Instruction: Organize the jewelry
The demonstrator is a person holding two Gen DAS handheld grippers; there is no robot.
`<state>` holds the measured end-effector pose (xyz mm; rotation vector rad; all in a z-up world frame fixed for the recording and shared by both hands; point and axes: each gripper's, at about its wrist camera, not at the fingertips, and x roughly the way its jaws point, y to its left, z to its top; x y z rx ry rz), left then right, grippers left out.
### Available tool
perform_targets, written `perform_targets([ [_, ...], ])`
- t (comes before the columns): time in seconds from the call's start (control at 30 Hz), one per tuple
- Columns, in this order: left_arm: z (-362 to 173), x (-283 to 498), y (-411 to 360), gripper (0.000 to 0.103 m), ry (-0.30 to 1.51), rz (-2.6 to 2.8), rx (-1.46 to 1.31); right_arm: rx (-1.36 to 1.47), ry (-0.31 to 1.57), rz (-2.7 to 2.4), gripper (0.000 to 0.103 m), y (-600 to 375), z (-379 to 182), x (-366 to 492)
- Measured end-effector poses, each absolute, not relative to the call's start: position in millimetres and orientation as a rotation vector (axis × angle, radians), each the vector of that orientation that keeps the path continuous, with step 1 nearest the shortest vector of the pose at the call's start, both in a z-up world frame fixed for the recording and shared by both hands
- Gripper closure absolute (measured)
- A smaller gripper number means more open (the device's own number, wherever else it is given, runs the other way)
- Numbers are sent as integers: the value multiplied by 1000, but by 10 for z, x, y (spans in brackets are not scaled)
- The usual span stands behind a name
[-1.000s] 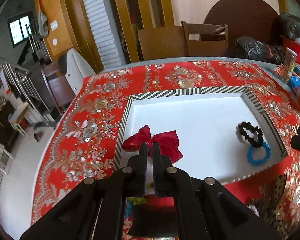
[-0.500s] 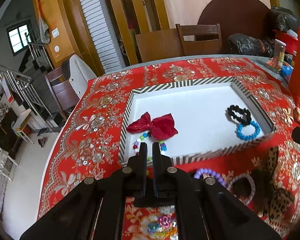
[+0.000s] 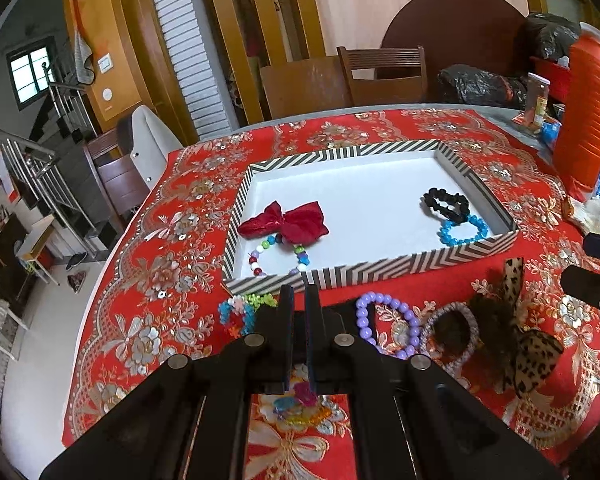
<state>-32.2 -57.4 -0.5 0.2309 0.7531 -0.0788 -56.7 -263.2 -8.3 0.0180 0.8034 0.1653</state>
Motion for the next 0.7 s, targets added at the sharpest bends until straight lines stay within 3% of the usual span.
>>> perform_targets([
  [0.7, -102, -418, -514, 87, 795, -66, 218, 17, 831, 167, 37, -2630, -121, -665],
])
